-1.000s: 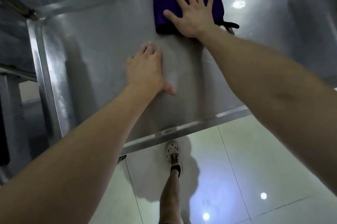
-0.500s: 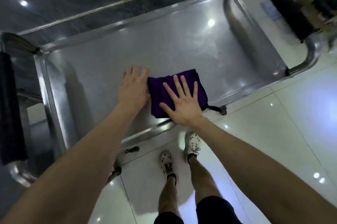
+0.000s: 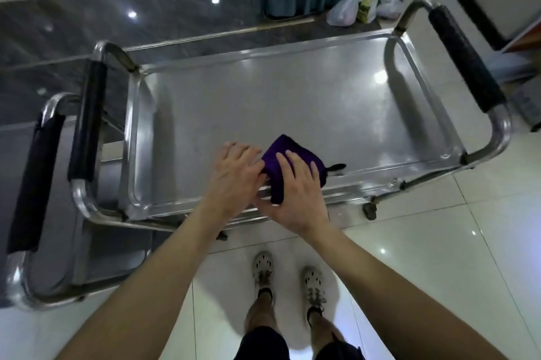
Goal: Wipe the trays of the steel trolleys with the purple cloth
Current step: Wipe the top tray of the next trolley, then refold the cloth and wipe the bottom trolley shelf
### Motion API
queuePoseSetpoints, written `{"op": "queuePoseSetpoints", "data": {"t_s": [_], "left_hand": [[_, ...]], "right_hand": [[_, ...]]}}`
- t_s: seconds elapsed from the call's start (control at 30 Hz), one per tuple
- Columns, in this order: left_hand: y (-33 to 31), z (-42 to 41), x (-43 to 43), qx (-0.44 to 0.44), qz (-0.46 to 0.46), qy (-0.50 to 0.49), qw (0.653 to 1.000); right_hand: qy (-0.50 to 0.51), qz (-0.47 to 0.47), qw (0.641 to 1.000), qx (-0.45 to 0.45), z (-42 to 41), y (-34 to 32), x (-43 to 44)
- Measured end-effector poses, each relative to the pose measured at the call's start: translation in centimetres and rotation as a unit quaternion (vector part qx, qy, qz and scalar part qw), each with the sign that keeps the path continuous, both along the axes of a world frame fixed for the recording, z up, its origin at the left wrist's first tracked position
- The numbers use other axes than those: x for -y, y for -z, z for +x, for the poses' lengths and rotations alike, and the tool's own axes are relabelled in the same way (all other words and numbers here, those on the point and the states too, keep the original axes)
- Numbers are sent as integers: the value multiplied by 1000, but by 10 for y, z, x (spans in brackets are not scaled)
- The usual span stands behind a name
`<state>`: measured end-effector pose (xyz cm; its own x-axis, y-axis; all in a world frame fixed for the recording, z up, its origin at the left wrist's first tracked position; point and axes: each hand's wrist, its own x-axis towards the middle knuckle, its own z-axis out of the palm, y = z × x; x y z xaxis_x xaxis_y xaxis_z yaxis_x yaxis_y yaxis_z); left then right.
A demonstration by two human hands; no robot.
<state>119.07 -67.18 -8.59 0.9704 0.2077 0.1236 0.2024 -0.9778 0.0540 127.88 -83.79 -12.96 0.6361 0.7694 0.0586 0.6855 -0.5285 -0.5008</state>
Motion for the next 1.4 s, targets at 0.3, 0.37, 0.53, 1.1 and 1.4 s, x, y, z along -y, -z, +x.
{"op": "queuePoseSetpoints", "data": {"t_s": [0.3, 0.37, 0.53, 1.1, 1.4], "left_hand": [[-54, -106, 37, -24, -467, -243, 850], [-41, -144, 41, -5, -594, -297, 748], [18, -197, 46, -99, -586, -375, 711], [181, -286, 47, -43, -457, -373, 806], [257, -236, -15, 26, -445, -384, 809]], "right_hand": [[-57, 37, 919, -388, -9, -58, 11], [-77, 53, 858, -505, -16, -59, 14], [-78, 43, 778, -621, -47, -30, 35], [126, -113, 894, -415, -191, 113, 61], [127, -84, 910, -386, -151, 191, 11]]}}
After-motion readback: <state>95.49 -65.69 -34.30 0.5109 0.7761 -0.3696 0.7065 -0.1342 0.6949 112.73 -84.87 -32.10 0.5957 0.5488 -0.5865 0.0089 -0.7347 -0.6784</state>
